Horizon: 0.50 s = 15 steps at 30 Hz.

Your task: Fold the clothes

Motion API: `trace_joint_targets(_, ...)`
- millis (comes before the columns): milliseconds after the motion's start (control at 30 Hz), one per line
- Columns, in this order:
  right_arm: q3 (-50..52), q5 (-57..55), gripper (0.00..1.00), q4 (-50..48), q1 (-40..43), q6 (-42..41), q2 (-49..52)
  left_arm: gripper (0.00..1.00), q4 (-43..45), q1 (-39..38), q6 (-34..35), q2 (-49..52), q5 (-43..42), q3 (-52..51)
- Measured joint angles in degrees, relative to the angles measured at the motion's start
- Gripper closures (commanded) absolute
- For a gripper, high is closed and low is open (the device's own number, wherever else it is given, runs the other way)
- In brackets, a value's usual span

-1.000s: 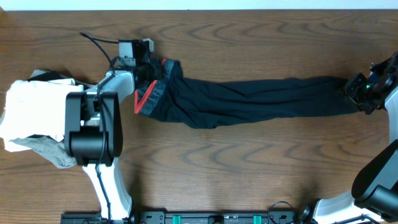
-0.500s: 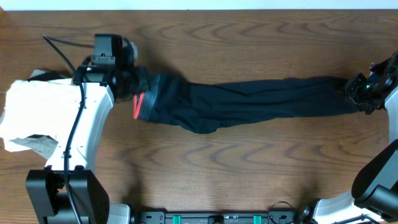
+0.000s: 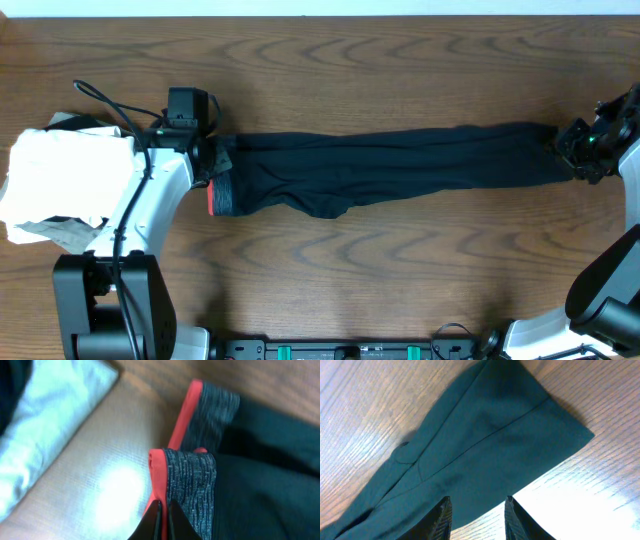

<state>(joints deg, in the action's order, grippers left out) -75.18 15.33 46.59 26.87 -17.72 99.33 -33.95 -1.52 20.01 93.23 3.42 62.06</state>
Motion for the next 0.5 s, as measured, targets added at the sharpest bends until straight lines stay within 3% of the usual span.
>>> trace_joint_targets(267,0.0,-1.5,0.62,-1.6,0.0,2.8,3.5,0.94,19.8,0.0,1.0,0.2,1.6,-7.0)
trace_joint_targets(400,0.0,-1.9,0.61,-4.0,0.0,3.5,7.3,0.94,21.2,0.0,1.2,0.4,1.7,-8.5)
trace_joint_targets(500,0.0,-1.9,0.55,-6.3,0.0,3.9,9.5,0.94,21.0,0.0,1.2,1.5,1.7,-9.1)
